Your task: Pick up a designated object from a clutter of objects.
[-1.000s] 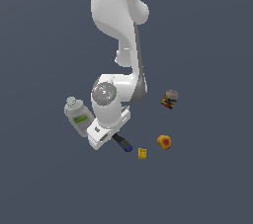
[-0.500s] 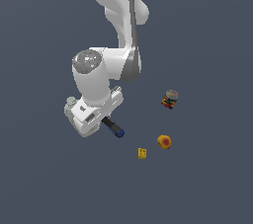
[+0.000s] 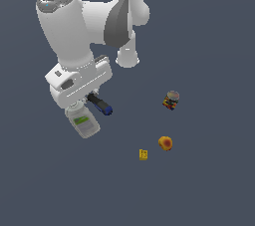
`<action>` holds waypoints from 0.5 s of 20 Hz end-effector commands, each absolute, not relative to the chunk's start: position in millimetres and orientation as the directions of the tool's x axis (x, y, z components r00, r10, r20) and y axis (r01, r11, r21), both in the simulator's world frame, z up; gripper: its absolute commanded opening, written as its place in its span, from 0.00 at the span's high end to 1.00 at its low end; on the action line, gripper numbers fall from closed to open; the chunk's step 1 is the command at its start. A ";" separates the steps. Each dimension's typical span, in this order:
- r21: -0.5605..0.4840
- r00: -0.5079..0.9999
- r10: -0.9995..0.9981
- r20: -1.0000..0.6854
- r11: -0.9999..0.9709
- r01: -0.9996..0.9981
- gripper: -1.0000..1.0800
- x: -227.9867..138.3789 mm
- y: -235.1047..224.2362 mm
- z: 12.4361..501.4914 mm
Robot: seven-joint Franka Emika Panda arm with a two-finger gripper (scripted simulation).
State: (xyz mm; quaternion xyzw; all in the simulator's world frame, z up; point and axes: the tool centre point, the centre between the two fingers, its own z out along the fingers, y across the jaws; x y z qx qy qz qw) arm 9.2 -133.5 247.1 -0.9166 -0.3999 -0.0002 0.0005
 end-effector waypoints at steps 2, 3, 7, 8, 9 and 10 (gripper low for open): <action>-0.001 0.680 0.733 0.002 -0.680 0.733 1.00 -3.3 -147.5 285.2; -0.001 0.680 0.733 0.002 -0.680 0.733 1.00 -6.5 -151.3 295.3; -0.001 0.680 0.733 0.002 -0.680 0.733 1.00 -17.7 -165.6 332.1; -0.001 0.680 0.733 0.002 -0.680 0.733 1.00 -20.1 -168.9 340.3; -0.001 0.680 0.733 0.002 -0.680 0.733 1.00 -22.3 -172.0 348.1; -0.001 0.680 0.733 0.002 -0.680 0.733 1.00 -24.3 -174.8 355.2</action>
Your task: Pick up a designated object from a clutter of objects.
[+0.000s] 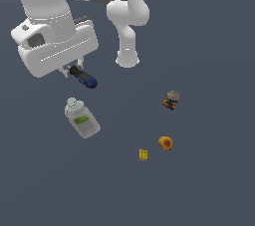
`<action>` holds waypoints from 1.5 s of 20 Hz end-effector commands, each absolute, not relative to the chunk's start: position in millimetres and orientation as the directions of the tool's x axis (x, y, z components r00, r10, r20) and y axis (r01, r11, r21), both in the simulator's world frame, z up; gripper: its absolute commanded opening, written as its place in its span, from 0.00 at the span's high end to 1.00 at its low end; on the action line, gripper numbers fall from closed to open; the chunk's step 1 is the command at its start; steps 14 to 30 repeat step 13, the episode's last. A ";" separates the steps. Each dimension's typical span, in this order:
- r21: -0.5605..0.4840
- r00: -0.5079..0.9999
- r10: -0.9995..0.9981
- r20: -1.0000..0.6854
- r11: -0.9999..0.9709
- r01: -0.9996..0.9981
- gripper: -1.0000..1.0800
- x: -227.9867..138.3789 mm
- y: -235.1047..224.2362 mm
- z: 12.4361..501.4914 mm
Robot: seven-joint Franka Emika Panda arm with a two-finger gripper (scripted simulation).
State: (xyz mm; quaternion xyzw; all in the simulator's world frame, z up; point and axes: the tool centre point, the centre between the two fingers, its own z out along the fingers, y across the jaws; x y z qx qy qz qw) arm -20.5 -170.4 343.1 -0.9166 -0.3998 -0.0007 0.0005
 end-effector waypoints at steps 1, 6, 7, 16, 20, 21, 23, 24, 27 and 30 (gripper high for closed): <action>-0.001 0.680 0.733 0.002 -0.680 0.733 1.00 -26.2 -177.5 361.8; -0.001 0.680 0.733 0.001 -0.680 0.733 1.00 -32.6 -187.8 386.3; 0.000 0.680 0.733 0.001 -0.680 0.733 1.00 -33.3 -189.1 389.6; 0.000 0.680 0.733 0.000 -0.680 0.733 1.00 -34.8 -193.0 398.3; 0.000 0.680 0.733 0.000 -0.680 0.733 1.00 -34.8 -193.0 398.3; 0.000 0.680 0.733 0.000 -0.680 0.733 1.00 -34.8 -193.0 398.3; 0.000 0.680 0.733 0.000 -0.680 0.733 1.00 -34.8 -193.0 398.3; 0.000 0.680 0.733 0.000 -0.680 0.733 1.00 -34.8 -193.0 398.3; 0.000 0.680 0.733 0.000 -0.680 0.733 1.00 -34.8 -193.0 398.3; 0.000 0.680 0.733 0.000 -0.680 0.733 1.00 -34.8 -193.0 398.3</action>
